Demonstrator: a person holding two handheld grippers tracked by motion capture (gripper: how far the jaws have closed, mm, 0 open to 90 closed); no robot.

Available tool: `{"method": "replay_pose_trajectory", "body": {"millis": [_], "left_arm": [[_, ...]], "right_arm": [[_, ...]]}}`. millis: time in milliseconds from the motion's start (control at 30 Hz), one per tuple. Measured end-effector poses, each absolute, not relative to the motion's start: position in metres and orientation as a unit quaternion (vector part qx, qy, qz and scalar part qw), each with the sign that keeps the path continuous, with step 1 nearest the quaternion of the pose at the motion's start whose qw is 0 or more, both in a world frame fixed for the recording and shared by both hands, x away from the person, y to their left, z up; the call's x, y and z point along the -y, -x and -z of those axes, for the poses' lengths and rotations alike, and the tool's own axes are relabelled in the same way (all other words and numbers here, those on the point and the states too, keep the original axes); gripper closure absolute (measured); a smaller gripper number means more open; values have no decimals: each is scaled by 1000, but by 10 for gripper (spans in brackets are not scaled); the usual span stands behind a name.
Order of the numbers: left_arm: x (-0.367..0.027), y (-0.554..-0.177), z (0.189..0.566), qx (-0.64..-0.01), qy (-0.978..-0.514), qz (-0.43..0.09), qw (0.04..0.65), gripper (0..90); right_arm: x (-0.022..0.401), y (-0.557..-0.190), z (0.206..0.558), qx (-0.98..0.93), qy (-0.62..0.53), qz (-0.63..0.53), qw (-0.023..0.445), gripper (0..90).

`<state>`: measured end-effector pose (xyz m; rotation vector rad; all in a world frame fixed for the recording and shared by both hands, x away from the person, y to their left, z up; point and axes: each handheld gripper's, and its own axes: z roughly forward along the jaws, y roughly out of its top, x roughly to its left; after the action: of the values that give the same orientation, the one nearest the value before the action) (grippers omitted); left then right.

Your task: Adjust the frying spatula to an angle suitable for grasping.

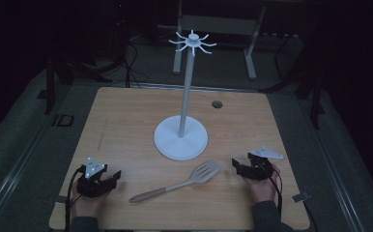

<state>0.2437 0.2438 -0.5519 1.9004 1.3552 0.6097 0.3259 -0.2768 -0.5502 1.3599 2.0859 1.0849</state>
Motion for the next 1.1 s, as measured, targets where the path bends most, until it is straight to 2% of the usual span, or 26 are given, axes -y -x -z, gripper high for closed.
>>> {"method": "replay_pose_trajectory", "body": {"millis": [133, 167, 267, 400, 467, 600, 733, 767, 967, 1100], "left_arm": [[-243, -244, 552, -523, -737, -236, 356, 405], [-242, -244, 552, -522, -740, -236, 352, 405], [-242, -244, 552, -521, -740, -236, 352, 405], [-242, -244, 552, -522, -741, -236, 351, 405], [-242, -245, 552, -522, -741, -235, 350, 405], [-242, -244, 552, -521, -742, -235, 351, 405], [-242, -244, 552, -523, -741, -234, 351, 405], [-242, -244, 552, -523, -740, -233, 352, 405], [-242, -244, 553, -523, -741, -233, 352, 405], [-242, -244, 552, -523, -741, -233, 352, 405]], "right_arm": [[272, -324, 540, -753, -482, -409, 182, 208], [266, -322, 532, -763, -467, -399, 200, 188], [258, -319, 525, -772, -449, -392, 223, 200], [249, -318, 516, -773, -430, -399, 241, 266], [245, -320, 511, -779, -416, -407, 233, 344], [234, -324, 503, -795, -378, -429, 203, 625], [218, -325, 500, -812, -344, -427, 199, 865], [214, -326, 500, -819, -338, -421, 196, 897], [199, -328, 503, -843, -313, -400, 177, 900], [186, -332, 515, -869, -291, -374, 144, 899]]}}
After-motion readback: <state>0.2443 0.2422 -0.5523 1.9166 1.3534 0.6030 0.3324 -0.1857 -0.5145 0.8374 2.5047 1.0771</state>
